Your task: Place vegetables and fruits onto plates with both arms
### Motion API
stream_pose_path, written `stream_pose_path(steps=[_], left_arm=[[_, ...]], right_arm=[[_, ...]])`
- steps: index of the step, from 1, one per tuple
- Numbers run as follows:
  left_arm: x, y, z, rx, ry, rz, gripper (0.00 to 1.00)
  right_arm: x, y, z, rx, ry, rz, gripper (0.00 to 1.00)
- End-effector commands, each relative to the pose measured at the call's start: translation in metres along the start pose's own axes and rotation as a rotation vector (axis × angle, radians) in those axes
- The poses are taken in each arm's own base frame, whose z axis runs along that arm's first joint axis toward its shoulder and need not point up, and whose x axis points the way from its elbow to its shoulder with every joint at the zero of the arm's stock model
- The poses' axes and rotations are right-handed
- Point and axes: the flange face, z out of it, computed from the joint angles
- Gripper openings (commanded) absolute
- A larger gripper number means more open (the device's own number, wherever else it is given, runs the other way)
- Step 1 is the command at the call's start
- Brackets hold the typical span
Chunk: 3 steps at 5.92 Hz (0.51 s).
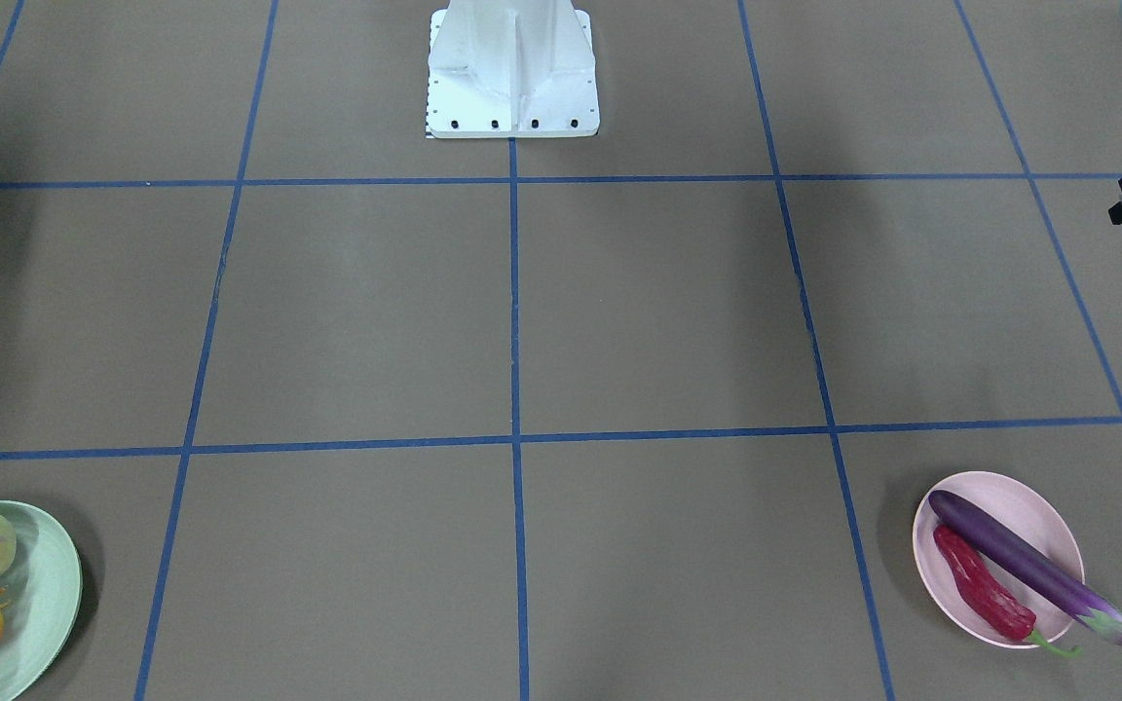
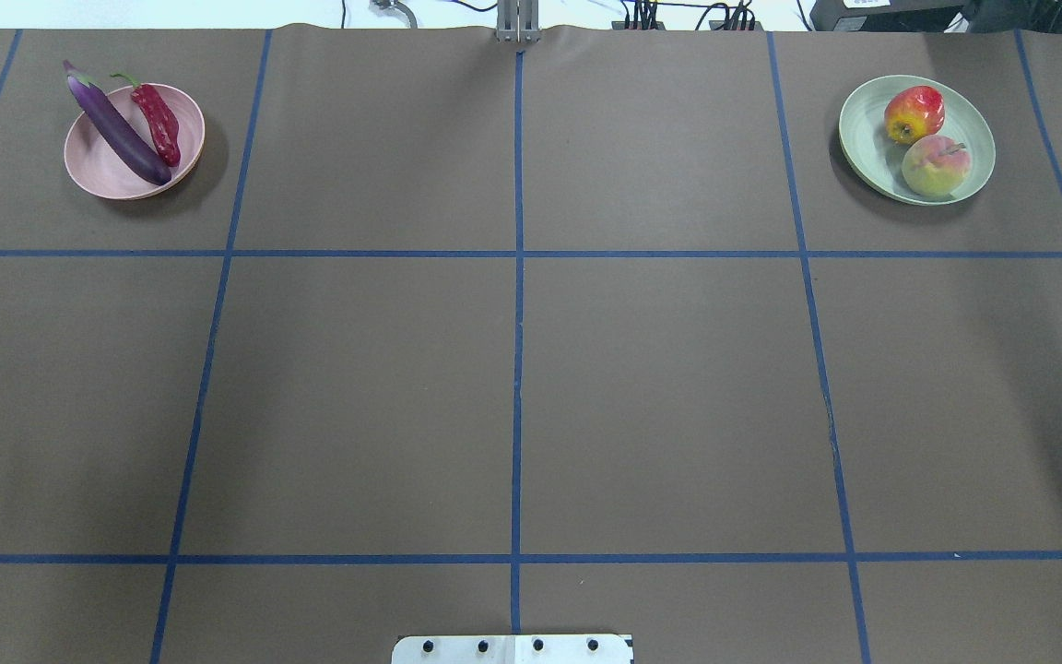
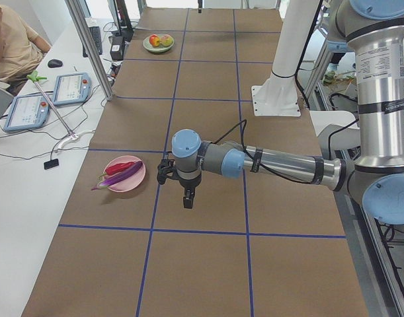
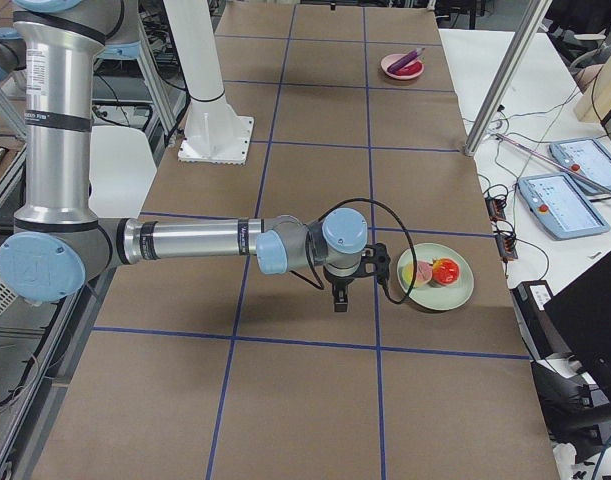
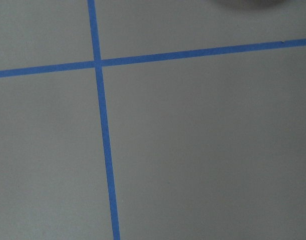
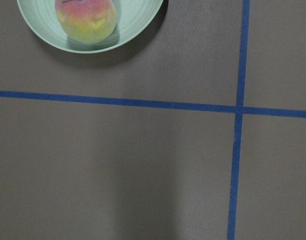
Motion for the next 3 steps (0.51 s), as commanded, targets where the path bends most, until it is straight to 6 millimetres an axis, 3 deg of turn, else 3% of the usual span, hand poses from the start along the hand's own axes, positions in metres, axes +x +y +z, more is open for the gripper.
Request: stream_pose_path(steps=[1,3], left_arm=[[-0.005,0.000,0.000,-0.009,0.005,-0.022,1.00],[-0.006,0.000,0.000,0.002,0.005,-0.008,1.00]], right_arm=[[-0.011,-0.001,0.015,-0.037,-0.007,-0.017,1.00],[-0.015,-0.014,0.004,-0.045,0.000,0.019,1.00]])
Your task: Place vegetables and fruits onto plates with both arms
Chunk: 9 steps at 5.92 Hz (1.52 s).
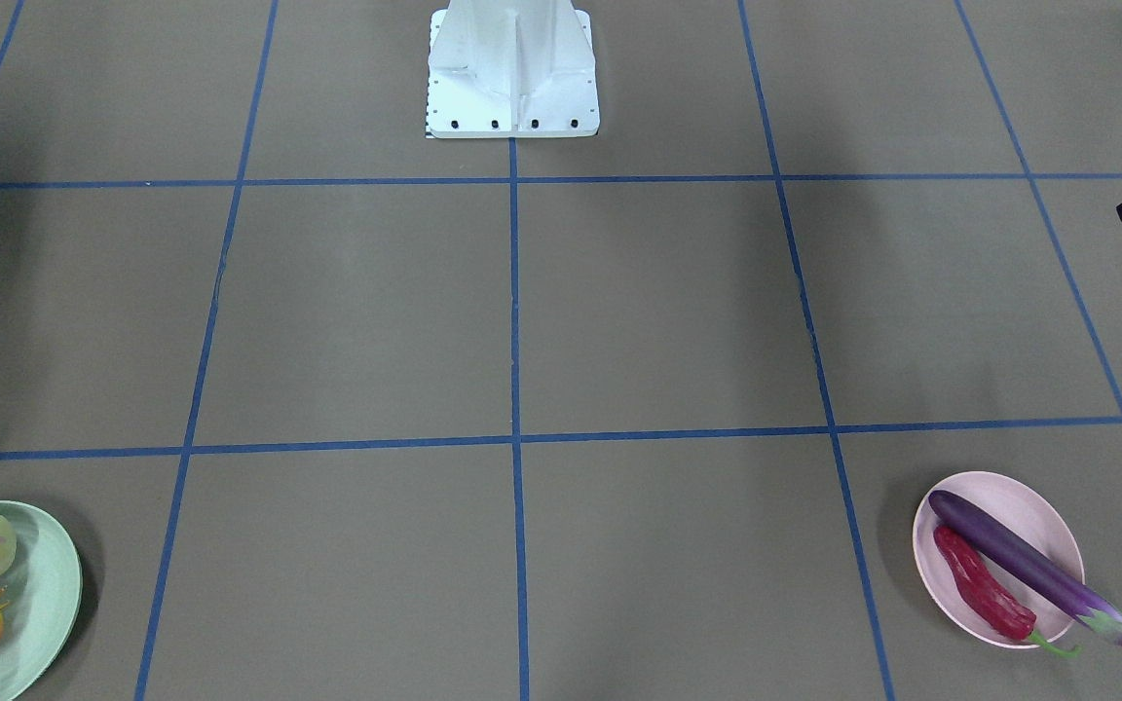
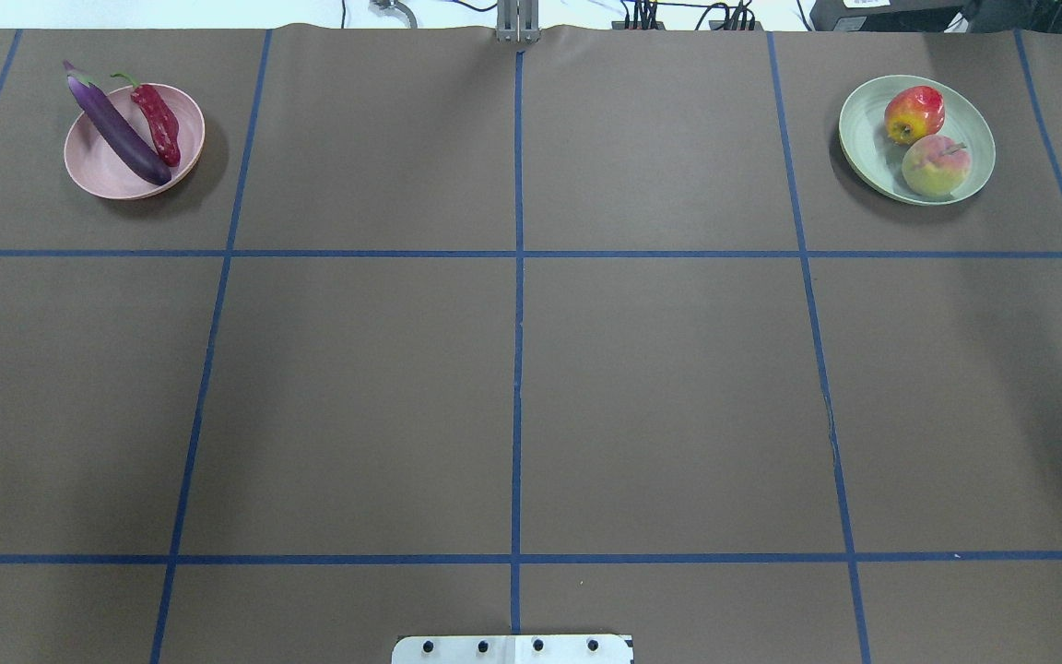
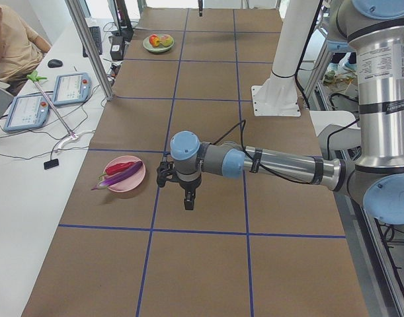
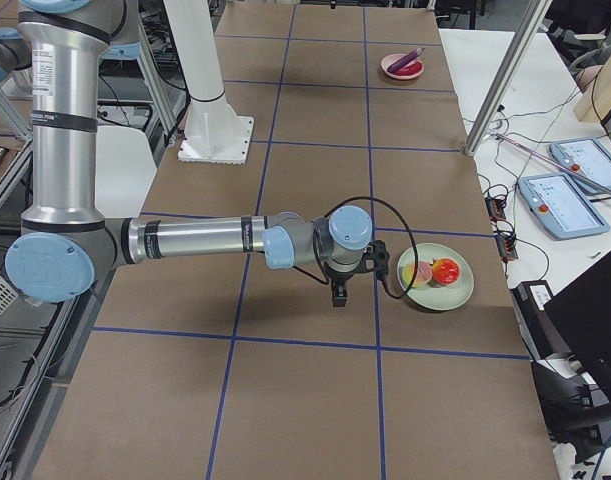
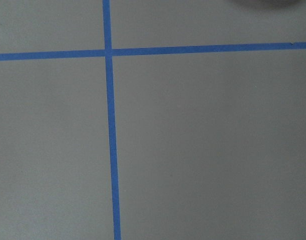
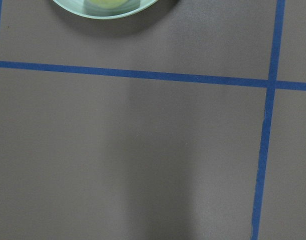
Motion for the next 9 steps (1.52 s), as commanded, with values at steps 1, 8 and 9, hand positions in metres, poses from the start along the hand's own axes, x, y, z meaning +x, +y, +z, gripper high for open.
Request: stream_pose_path(steps=[1,8,9], left_arm=[[-0.003,0.007,0.001,0.008,0.002,0.005,1.00],[0.014,-0.016,-0.011,0.037,0.000,0.028,1.00],[0.014,-0.017,-0.010,0.034,0.004,0.026,1.00]], right_arm=[[-0.002,-0.004,-0.011,0.011,0.001,0.010,1.00],[-0.016,-0.021,-0.012,0.019,0.008,-0.018,1.00],[-0.016,-0.024,-0.012,0.020,0.008,-0.019,1.00]])
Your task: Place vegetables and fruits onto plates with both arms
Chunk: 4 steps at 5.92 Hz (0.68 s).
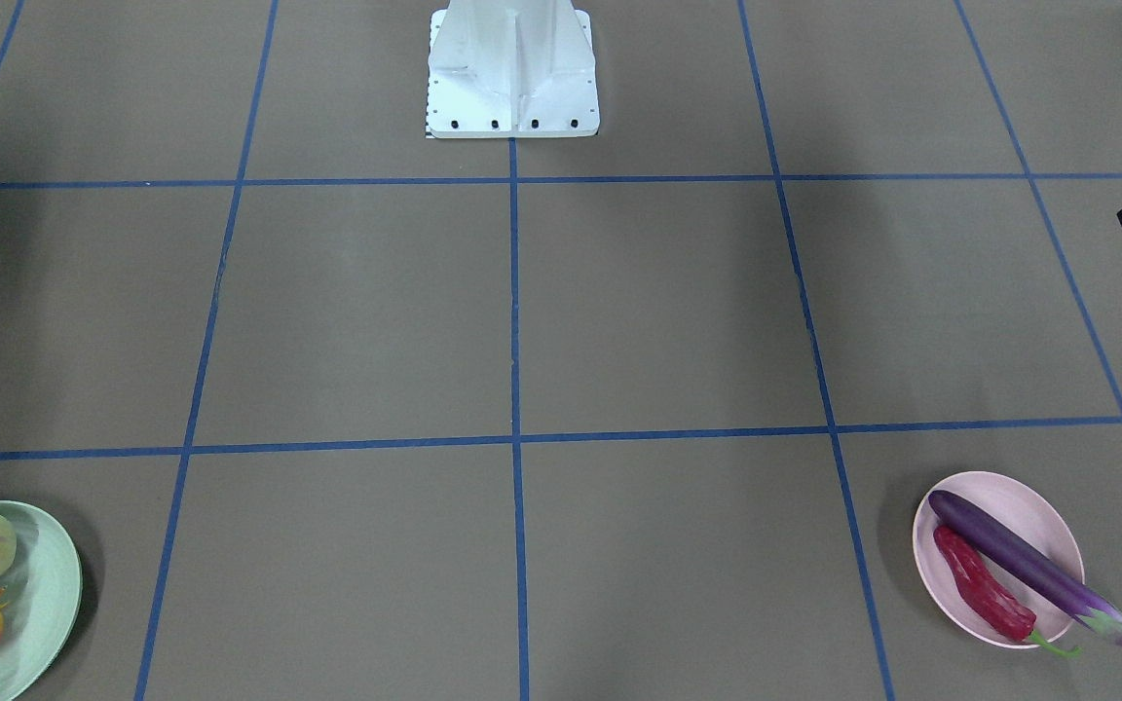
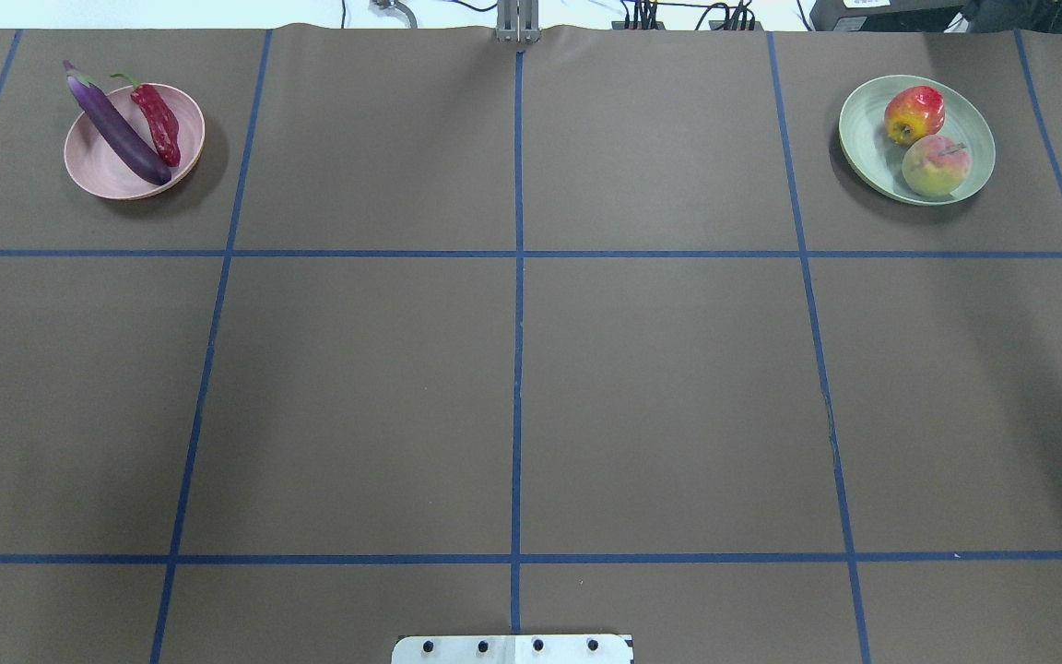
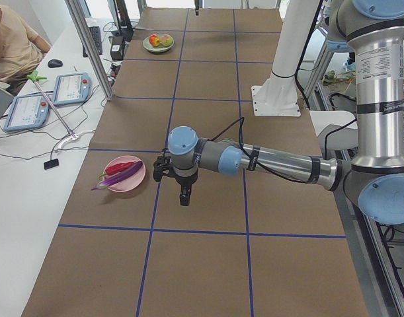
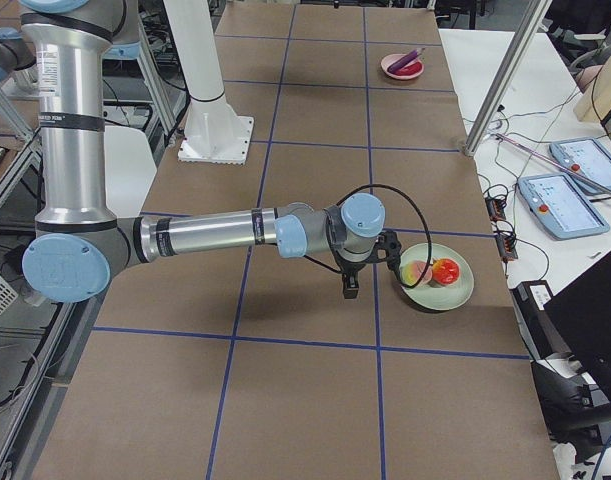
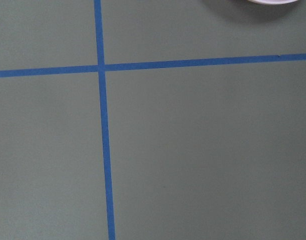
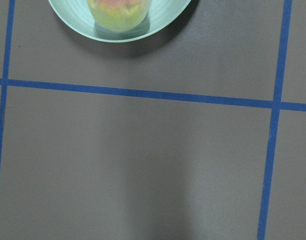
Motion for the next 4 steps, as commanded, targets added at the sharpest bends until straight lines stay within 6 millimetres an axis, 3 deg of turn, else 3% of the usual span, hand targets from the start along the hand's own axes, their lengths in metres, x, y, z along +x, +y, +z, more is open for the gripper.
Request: stream_pose_path(steps=[1,4], left_arm=[[0.012,-0.002,-0.011,0.024,0.004,0.025,1.00],[0.017,-0.003,-0.016,0.031,0.011,0.035,1.00]], right_arm=[[0.004,-0.002,-0.004,0.009,-0.001,0.008,1.00],[0.001,-0.020,-0.003,0.012,0.013,0.007,1.00]])
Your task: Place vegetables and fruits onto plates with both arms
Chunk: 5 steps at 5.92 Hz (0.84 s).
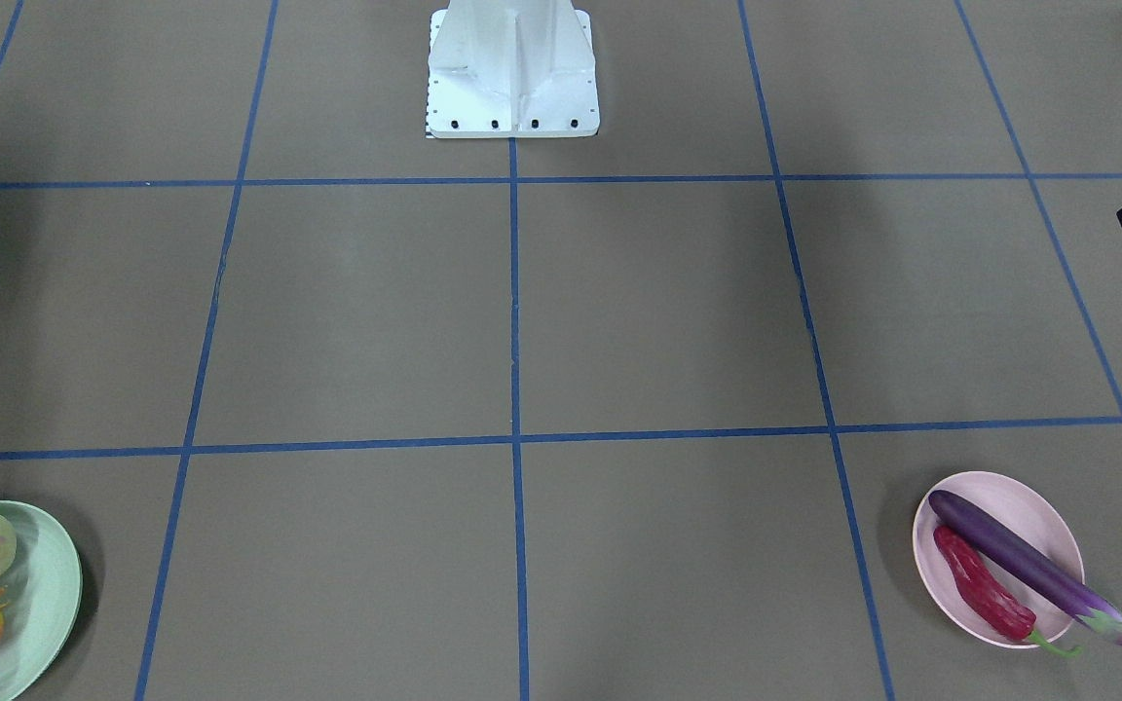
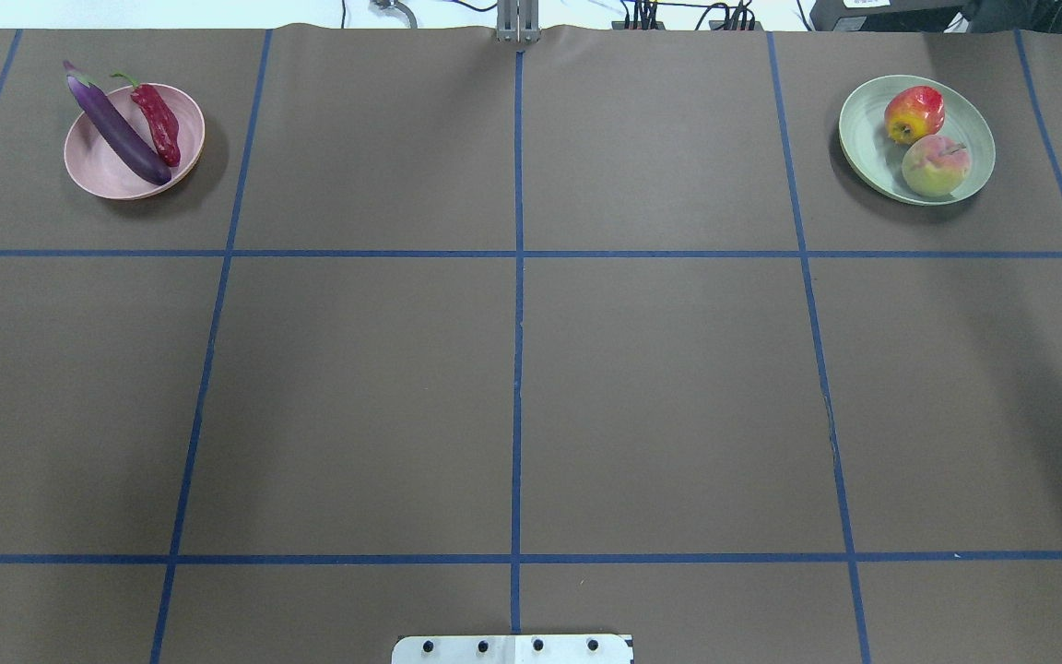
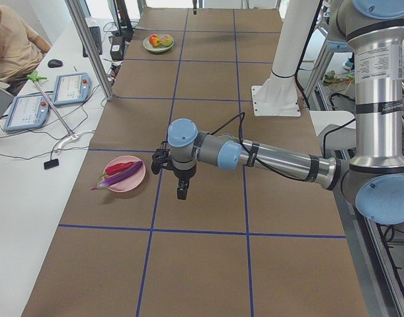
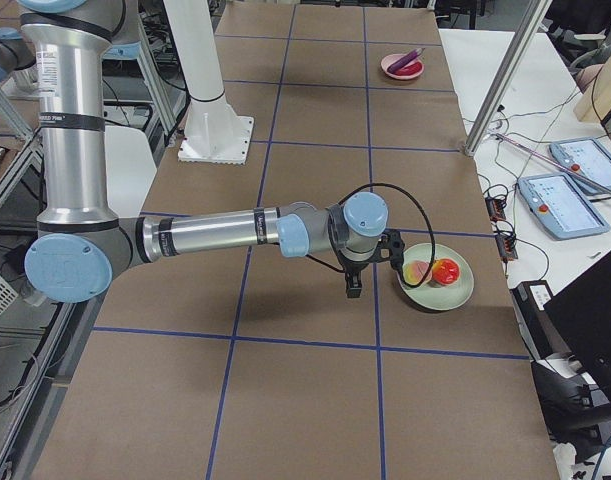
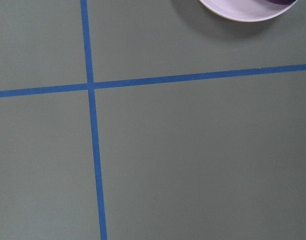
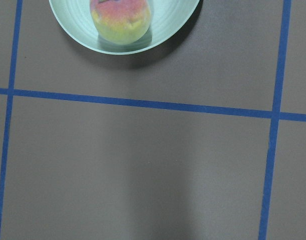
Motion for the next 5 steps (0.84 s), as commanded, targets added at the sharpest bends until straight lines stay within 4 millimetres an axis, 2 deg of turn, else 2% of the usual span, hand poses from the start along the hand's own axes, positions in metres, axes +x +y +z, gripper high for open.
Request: stream_pose_path(steps=[1,5], left_arm=[[0.003,0.000,-0.002,0.004,0.007,0.006,1.00],[0.005,-0.001,-0.004,0.009,0.008,0.010,1.00]], right_arm=[[-0.002,-0.006,0.000,0.001,0.002,-0.003,1.00],[-0.004,-0.018,0.002,0.001,0.006,-0.006,1.00]])
